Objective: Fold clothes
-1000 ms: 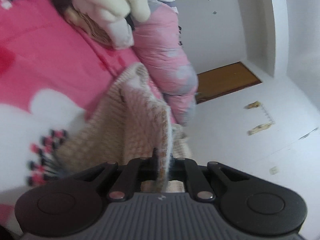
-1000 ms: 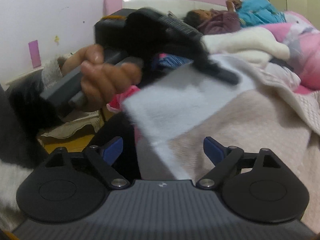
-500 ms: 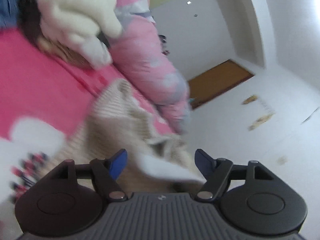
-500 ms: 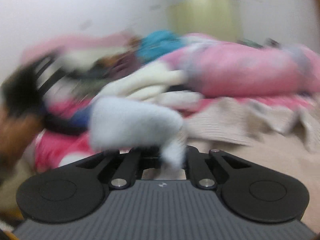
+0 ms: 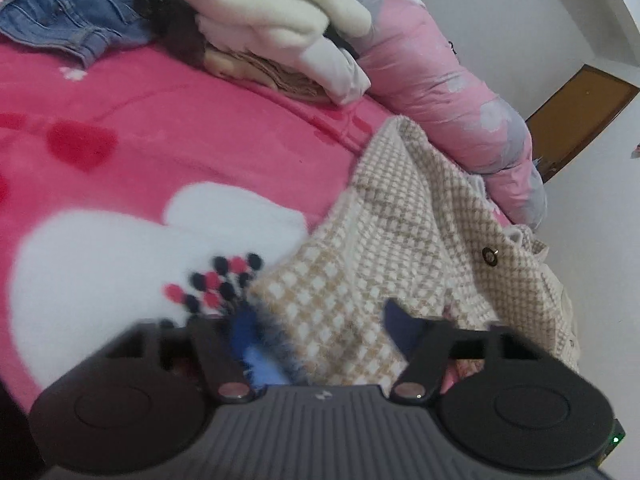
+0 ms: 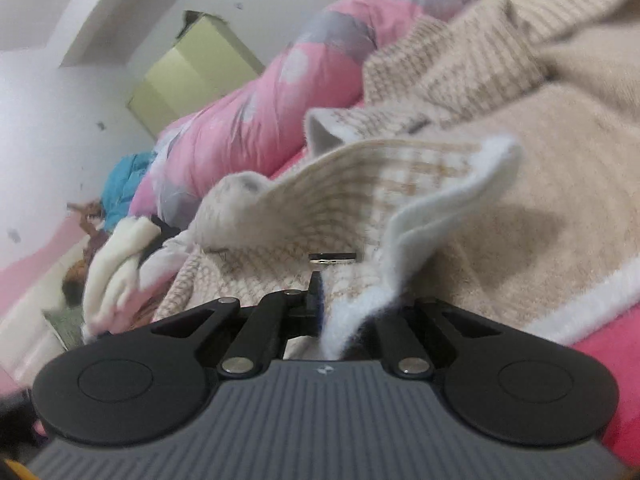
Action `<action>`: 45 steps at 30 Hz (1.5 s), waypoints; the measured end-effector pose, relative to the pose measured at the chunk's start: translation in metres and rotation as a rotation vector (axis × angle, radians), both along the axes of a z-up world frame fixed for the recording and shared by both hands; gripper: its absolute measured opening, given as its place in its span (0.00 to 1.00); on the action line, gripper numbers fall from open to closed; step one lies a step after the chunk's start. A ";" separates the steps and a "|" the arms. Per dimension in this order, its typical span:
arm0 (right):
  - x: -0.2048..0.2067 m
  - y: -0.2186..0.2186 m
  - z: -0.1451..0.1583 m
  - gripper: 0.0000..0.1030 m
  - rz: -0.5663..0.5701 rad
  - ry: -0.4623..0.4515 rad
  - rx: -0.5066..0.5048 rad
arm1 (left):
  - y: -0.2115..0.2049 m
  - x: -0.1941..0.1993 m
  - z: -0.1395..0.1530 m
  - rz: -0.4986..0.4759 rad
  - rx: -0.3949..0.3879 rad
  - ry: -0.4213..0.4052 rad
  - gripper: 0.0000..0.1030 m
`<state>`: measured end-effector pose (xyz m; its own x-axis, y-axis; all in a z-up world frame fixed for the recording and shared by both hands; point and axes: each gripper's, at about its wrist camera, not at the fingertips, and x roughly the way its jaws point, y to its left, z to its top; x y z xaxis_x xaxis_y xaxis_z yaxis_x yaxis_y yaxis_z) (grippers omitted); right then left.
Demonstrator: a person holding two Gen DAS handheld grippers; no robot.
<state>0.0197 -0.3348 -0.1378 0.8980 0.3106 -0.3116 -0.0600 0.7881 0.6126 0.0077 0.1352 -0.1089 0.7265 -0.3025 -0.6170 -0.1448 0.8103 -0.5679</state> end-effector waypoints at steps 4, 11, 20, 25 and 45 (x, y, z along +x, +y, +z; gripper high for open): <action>0.003 0.001 -0.001 0.00 0.017 -0.028 -0.034 | -0.023 0.008 0.002 0.022 0.072 -0.023 0.10; 0.002 0.001 0.002 0.00 0.035 -0.042 -0.044 | -0.002 -0.001 0.120 0.191 0.330 -0.445 0.09; 0.004 -0.002 0.003 0.02 0.048 -0.033 -0.026 | 0.133 0.063 0.220 0.372 0.403 -0.472 0.09; 0.006 -0.011 0.012 0.03 0.081 -0.031 0.026 | 0.164 0.123 0.231 0.347 0.431 -0.402 0.09; 0.013 0.005 0.043 0.03 0.145 -0.057 -0.094 | 0.153 0.024 0.132 0.313 0.259 -0.273 0.67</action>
